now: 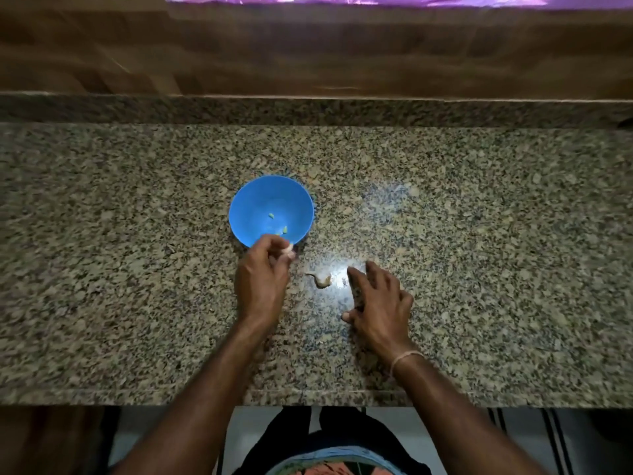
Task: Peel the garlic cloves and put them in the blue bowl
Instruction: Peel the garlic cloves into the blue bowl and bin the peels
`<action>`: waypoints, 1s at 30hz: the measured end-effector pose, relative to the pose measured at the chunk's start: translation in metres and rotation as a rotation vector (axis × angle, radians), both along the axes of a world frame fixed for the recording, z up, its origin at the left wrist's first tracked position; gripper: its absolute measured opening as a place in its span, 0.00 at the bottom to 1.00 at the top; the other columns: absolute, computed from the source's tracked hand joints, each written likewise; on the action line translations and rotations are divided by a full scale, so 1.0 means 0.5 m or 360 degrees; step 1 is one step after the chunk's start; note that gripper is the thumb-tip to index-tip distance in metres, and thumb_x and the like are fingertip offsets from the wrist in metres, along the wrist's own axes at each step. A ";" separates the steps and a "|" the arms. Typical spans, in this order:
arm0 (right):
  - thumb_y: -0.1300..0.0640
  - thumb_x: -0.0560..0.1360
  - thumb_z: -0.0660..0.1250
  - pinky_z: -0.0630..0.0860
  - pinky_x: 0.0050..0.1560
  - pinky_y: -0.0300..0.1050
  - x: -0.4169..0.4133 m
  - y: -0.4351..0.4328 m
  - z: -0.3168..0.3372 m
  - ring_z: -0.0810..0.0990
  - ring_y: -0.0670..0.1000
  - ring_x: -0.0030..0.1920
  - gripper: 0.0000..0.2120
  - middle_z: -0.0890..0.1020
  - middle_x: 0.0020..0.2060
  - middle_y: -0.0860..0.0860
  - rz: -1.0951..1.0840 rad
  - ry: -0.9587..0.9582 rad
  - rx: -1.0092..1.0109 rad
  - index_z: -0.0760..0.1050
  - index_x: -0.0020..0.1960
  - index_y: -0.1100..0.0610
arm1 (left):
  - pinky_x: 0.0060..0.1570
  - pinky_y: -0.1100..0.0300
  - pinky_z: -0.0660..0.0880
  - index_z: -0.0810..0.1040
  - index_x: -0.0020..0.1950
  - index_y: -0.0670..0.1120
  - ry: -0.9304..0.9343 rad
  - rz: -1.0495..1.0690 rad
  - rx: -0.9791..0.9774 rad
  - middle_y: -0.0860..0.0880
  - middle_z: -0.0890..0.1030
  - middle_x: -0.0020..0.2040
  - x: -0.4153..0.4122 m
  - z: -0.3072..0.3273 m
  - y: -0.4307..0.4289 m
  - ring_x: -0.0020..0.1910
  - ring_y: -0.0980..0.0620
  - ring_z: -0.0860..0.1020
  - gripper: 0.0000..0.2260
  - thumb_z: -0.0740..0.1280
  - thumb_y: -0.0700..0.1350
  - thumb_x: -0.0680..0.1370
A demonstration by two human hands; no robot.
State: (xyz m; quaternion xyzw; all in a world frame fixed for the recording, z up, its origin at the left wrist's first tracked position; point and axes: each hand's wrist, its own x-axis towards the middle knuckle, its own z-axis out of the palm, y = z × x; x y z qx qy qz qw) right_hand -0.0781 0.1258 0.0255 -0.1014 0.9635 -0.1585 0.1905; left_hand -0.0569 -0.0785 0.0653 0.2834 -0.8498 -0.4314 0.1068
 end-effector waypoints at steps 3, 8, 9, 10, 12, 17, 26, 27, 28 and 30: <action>0.46 0.76 0.76 0.53 0.74 0.56 -0.002 0.001 -0.004 0.50 0.54 0.82 0.43 0.52 0.84 0.48 -0.0001 0.0008 -0.0009 0.55 0.83 0.39 | 0.39 0.63 0.68 0.81 0.58 0.52 -0.0066 0.0053 -0.0218 0.55 0.83 0.56 -0.061 -0.003 -0.032 0.46 0.54 0.81 0.09 0.74 0.44 0.79; 0.45 0.75 0.75 0.53 0.74 0.57 -0.004 0.010 -0.011 0.51 0.54 0.81 0.42 0.53 0.84 0.48 0.0027 0.0034 -0.0038 0.57 0.82 0.39 | 0.45 0.56 0.71 0.80 0.59 0.49 0.0049 -0.0054 -0.0622 0.49 0.77 0.57 -0.043 -0.010 0.018 0.53 0.52 0.74 0.10 0.74 0.45 0.79; 0.45 0.75 0.75 0.54 0.73 0.57 -0.005 0.012 -0.014 0.52 0.54 0.81 0.42 0.54 0.84 0.48 0.0039 0.0043 -0.0038 0.57 0.82 0.39 | 0.45 0.56 0.72 0.80 0.60 0.49 0.0082 -0.0215 -0.0621 0.50 0.77 0.56 -0.024 -0.021 0.042 0.53 0.52 0.74 0.10 0.73 0.45 0.79; 0.44 0.75 0.75 0.55 0.73 0.58 -0.007 0.015 -0.017 0.53 0.54 0.80 0.42 0.54 0.84 0.48 0.0052 0.0050 -0.0035 0.57 0.82 0.39 | 0.46 0.55 0.73 0.80 0.63 0.50 0.0059 -0.0405 -0.0597 0.51 0.77 0.57 -0.006 -0.037 0.065 0.54 0.52 0.74 0.12 0.73 0.46 0.80; 0.43 0.74 0.76 0.56 0.72 0.58 -0.007 0.019 -0.021 0.54 0.55 0.80 0.42 0.55 0.83 0.48 0.0070 0.0067 -0.0046 0.57 0.82 0.39 | 0.52 0.52 0.74 0.79 0.68 0.51 -0.0082 -0.0681 -0.0554 0.50 0.75 0.61 0.020 -0.086 0.094 0.58 0.50 0.72 0.17 0.73 0.46 0.79; 0.41 0.76 0.74 0.54 0.72 0.55 -0.007 0.026 -0.024 0.52 0.54 0.80 0.41 0.53 0.84 0.48 0.0120 0.0075 -0.0090 0.56 0.82 0.39 | 0.48 0.74 0.71 0.83 0.63 0.49 -0.0064 -0.0532 -0.0274 0.52 0.78 0.58 0.019 -0.119 0.108 0.54 0.57 0.76 0.14 0.69 0.35 0.81; 0.62 0.82 0.70 0.84 0.50 0.48 0.014 0.062 -0.006 0.84 0.39 0.48 0.08 0.85 0.49 0.43 -0.0292 0.0100 -0.1058 0.84 0.56 0.52 | 0.47 0.63 0.80 0.78 0.69 0.42 0.0126 0.0223 0.1949 0.46 0.85 0.60 0.069 -0.072 0.128 0.47 0.55 0.82 0.18 0.68 0.44 0.79; 0.65 0.81 0.69 0.84 0.51 0.46 0.019 0.059 0.004 0.83 0.40 0.51 0.10 0.84 0.52 0.44 -0.0265 0.0116 -0.1173 0.84 0.57 0.53 | 0.47 0.63 0.80 0.78 0.70 0.41 0.0144 0.0206 0.1961 0.45 0.85 0.60 0.074 -0.068 0.133 0.48 0.55 0.82 0.20 0.68 0.45 0.79; 0.65 0.81 0.69 0.83 0.52 0.45 0.021 0.053 0.017 0.83 0.43 0.53 0.11 0.82 0.54 0.44 -0.0235 0.0120 -0.1288 0.83 0.58 0.53 | 0.48 0.63 0.80 0.78 0.70 0.41 0.0154 0.0183 0.1959 0.45 0.85 0.60 0.078 -0.063 0.138 0.48 0.54 0.82 0.20 0.68 0.45 0.79; 0.61 0.80 0.72 0.83 0.51 0.45 0.026 0.037 0.044 0.83 0.46 0.54 0.10 0.81 0.55 0.44 -0.0198 0.0067 -0.1465 0.82 0.60 0.53 | 0.51 0.61 0.80 0.78 0.69 0.42 0.0162 0.0126 0.1903 0.45 0.85 0.59 0.083 -0.054 0.151 0.51 0.52 0.83 0.19 0.68 0.45 0.79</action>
